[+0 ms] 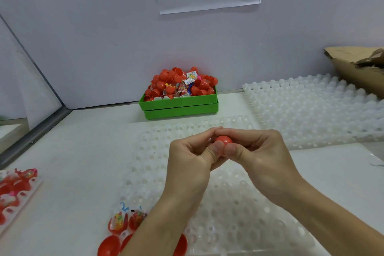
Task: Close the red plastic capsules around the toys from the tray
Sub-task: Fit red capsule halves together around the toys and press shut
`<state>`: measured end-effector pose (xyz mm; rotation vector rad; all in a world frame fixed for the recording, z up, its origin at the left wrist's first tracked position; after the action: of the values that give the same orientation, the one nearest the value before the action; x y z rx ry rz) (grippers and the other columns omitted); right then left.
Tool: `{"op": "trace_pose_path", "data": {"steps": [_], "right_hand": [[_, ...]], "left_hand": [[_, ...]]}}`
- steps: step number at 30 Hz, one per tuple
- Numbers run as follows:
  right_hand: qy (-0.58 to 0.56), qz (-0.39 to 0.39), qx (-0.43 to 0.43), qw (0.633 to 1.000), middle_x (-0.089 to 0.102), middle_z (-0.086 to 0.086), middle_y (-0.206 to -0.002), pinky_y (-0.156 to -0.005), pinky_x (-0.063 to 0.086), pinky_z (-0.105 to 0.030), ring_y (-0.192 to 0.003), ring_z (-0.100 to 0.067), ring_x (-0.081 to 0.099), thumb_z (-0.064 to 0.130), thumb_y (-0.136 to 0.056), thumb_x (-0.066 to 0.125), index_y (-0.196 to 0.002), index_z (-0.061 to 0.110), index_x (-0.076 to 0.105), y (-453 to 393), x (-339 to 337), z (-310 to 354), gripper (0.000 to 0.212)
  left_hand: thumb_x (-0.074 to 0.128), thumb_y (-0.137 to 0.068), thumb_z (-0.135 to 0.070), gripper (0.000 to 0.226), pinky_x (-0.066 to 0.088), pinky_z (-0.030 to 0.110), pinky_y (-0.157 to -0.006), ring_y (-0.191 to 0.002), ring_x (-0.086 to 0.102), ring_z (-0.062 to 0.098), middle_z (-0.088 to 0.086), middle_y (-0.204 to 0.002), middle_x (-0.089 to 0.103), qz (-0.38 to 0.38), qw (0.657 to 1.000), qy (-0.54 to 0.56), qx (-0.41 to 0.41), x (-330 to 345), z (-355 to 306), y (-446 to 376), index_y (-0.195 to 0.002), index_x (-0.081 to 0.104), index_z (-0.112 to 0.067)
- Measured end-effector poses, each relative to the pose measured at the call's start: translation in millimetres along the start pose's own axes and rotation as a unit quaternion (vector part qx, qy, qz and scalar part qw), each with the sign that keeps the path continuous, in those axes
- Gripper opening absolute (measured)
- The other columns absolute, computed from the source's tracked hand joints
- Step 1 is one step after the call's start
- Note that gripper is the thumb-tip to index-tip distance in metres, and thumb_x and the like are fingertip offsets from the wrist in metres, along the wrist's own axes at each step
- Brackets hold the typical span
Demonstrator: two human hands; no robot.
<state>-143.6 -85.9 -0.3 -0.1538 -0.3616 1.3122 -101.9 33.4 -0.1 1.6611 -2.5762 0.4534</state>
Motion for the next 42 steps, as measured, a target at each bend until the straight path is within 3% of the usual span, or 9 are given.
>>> {"op": "trace_pose_path", "data": {"steps": [3, 11, 16, 19, 28, 33, 36, 39, 42], "right_hand": [[0.010, -0.004, 0.003, 1.000, 0.078, -0.002, -0.092, -0.087, 0.057, -0.024, -0.095, -0.016, 0.074, -0.001, -0.075, 0.074, -0.087, 0.021, 0.080, -0.4, 0.1, -2.7, 0.026], [-0.001, 0.015, 0.002, 1.000, 0.078, -0.004, -0.097, -0.084, 0.056, -0.022, -0.097, -0.018, 0.073, 0.019, -0.070, 0.076, -0.099, 0.014, 0.078, -3.0, -0.1, -0.2, 0.030], [0.004, 0.023, 0.001, 1.000, 0.078, -0.001, -0.097, -0.081, 0.054, -0.016, -0.097, -0.014, 0.073, 0.006, -0.072, 0.075, -0.097, 0.018, 0.078, -0.5, -0.9, 2.7, 0.028], [0.042, 0.013, -0.015, 0.999, 0.078, 0.002, -0.093, -0.081, 0.054, -0.015, -0.095, -0.011, 0.073, -0.011, -0.077, 0.071, -0.092, 0.021, 0.078, -0.3, -1.6, 3.6, 0.036], [0.051, 0.023, -0.035, 0.998, 0.078, 0.001, -0.090, -0.080, 0.056, -0.020, -0.092, -0.014, 0.074, -0.018, -0.076, 0.068, -0.088, 0.024, 0.079, -0.9, 1.5, 6.1, 0.046], [0.033, 0.025, -0.026, 0.999, 0.078, 0.001, -0.095, -0.084, 0.056, -0.020, -0.095, -0.013, 0.074, 0.000, -0.071, 0.076, -0.095, 0.020, 0.077, -2.5, 2.4, 6.9, 0.031], [0.033, 0.053, -0.011, 0.998, 0.078, 0.001, -0.099, -0.087, 0.056, -0.022, -0.098, -0.015, 0.073, 0.013, -0.066, 0.078, -0.101, 0.022, 0.075, 0.2, 1.6, 8.7, 0.037], [0.075, 0.093, 0.007, 0.993, 0.076, -0.002, -0.108, -0.096, 0.054, -0.032, -0.106, -0.017, 0.071, -0.010, -0.081, 0.070, -0.117, 0.016, 0.070, -0.5, 0.9, 6.8, 0.044], [0.131, 0.086, 0.008, 0.988, 0.076, 0.003, -0.107, -0.098, 0.053, -0.036, -0.106, -0.013, 0.070, -0.015, -0.088, 0.060, -0.119, 0.014, 0.070, -1.8, -1.0, 5.9, 0.043]], "left_hand": [[0.063, -0.087, 0.002, 0.032, 0.059, 0.027, -0.079, -0.093, 0.074, 0.022, 0.007, -0.093, 0.077, -0.006, 1.000, -0.001, -0.004, 0.0, 1.0, 0.4, -0.087, 0.081, -0.025], [0.065, -0.080, -0.015, 0.021, 0.058, 0.030, -0.084, -0.102, 0.071, 0.026, 0.013, -0.102, 0.075, 0.031, 0.997, 0.056, -0.051, 3.8, 6.5, -2.3, -0.097, 0.078, -0.016], [0.063, -0.078, -0.014, 0.023, 0.059, 0.031, -0.082, -0.100, 0.072, 0.026, 0.014, -0.102, 0.075, 0.028, 0.994, 0.085, -0.065, 0.7, 7.4, -2.6, -0.095, 0.079, -0.013], [0.059, -0.088, 0.002, 0.025, 0.059, 0.030, -0.082, -0.101, 0.072, 0.024, 0.013, -0.102, 0.075, 0.007, 0.996, 0.068, -0.063, 0.4, 10.0, -1.6, -0.097, 0.078, -0.011], [0.058, -0.088, 0.009, 0.030, 0.059, 0.025, -0.078, -0.096, 0.073, 0.017, 0.003, -0.096, 0.077, -0.013, 0.999, 0.021, -0.033, -2.6, 8.5, -0.4, -0.102, 0.073, -0.013], [0.060, -0.083, -0.008, 0.030, 0.059, 0.031, -0.082, -0.105, 0.070, 0.026, 0.014, -0.109, 0.074, 0.004, 0.992, 0.103, -0.066, -1.9, 13.6, -2.4, -0.110, 0.072, -0.006], [0.058, -0.081, -0.017, 0.031, 0.059, 0.034, -0.082, -0.105, 0.070, 0.029, 0.016, -0.110, 0.073, 0.019, 0.987, 0.136, -0.084, 0.9, 12.9, -2.7, -0.105, 0.075, -0.007], [0.048, -0.093, -0.019, 0.032, 0.059, 0.039, -0.081, -0.103, 0.070, 0.033, 0.021, -0.109, 0.071, 0.008, 0.982, 0.157, -0.103, -1.6, 15.2, -3.3, -0.108, 0.073, -0.005], [0.048, -0.094, -0.022, 0.033, 0.059, 0.041, -0.077, -0.095, 0.071, 0.034, 0.023, -0.105, 0.071, 0.009, 0.981, 0.155, -0.120, -2.3, 17.8, -2.4, -0.104, 0.073, -0.003]]}}
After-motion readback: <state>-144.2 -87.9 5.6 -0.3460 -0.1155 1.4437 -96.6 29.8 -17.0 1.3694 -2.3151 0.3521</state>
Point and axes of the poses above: each hand's wrist, its own y-axis away from the middle knuckle, its own x-axis out of the palm, z = x × y, the point moved 6 cm from there along -y, towards the middle knuckle
